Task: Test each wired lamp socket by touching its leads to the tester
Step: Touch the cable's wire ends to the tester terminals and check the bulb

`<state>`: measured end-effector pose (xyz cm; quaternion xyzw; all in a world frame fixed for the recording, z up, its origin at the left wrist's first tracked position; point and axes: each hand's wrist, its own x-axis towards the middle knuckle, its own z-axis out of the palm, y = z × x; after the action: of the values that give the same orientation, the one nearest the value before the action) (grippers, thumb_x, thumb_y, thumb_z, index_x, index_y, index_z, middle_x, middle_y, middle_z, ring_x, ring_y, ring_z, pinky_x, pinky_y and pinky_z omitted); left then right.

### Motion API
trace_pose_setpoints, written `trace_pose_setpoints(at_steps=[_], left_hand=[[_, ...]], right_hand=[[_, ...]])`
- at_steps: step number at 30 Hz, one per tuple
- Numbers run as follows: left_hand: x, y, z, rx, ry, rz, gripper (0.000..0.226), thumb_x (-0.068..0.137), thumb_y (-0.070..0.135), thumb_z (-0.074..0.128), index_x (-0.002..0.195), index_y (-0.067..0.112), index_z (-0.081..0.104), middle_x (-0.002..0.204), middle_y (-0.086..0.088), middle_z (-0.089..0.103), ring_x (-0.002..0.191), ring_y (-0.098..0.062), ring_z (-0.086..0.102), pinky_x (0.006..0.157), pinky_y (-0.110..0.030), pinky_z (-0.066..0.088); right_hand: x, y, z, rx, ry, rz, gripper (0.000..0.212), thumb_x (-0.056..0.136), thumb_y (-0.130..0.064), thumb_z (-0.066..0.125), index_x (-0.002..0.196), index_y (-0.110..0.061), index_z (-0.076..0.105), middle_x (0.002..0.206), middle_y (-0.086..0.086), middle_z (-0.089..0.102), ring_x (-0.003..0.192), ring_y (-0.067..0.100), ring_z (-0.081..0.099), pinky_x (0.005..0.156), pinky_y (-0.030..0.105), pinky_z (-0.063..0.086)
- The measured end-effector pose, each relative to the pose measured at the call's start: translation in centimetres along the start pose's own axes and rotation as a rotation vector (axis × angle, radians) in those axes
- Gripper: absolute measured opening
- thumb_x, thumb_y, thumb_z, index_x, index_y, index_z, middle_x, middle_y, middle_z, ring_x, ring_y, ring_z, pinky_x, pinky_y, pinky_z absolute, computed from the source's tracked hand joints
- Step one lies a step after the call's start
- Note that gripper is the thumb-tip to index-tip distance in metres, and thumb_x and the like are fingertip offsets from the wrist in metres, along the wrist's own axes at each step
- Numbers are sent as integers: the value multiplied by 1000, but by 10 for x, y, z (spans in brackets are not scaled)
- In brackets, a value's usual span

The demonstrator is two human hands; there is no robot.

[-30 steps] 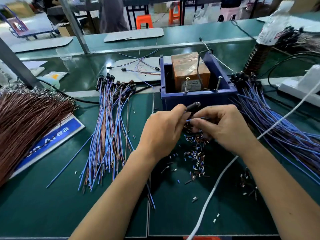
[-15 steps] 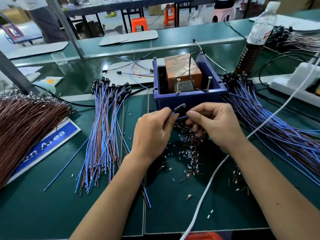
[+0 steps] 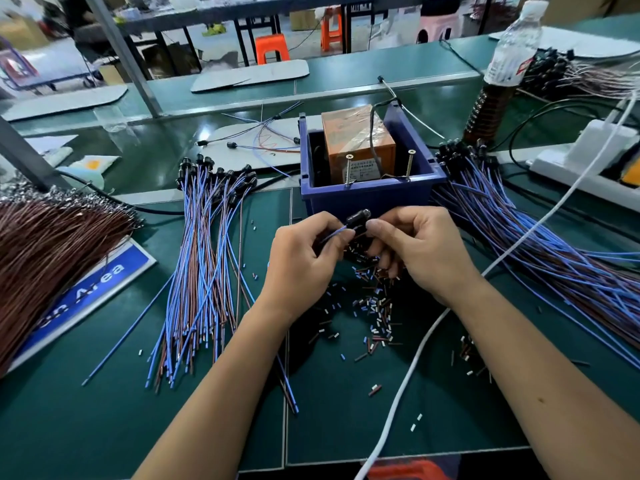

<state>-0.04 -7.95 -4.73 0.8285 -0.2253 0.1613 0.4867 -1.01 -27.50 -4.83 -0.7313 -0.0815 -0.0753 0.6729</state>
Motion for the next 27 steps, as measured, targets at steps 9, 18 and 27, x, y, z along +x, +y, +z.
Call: trace_pose_setpoints(at_steps=[9,18,27], left_hand=[[3,4,0,-191,88,-82,24,100,21,65,77,12,67,61,7,60,54,-9,50,55,-25,40],[7,21,11,-288,169,-59,24,101,17,66,79,7,68,64,-2,64,58,-15,57,58,-32,49],[29,46,35,-60,643,-67,17,100,12,61,83,10,65,63,9,68,61,-4,63,64,-13,44]], right_hand=[[-6,-3,20,97,16,-24,5,94,-10,76,94,-14,78,69,9,73,46,14,56,36,23,43],[-9,-15,34,434,130,52,7,91,-11,74,89,-16,79,63,5,64,46,8,46,37,19,33],[-6,-21,12,108,367,-265,8,105,-14,61,100,-14,67,79,4,74,48,16,56,46,24,45]])
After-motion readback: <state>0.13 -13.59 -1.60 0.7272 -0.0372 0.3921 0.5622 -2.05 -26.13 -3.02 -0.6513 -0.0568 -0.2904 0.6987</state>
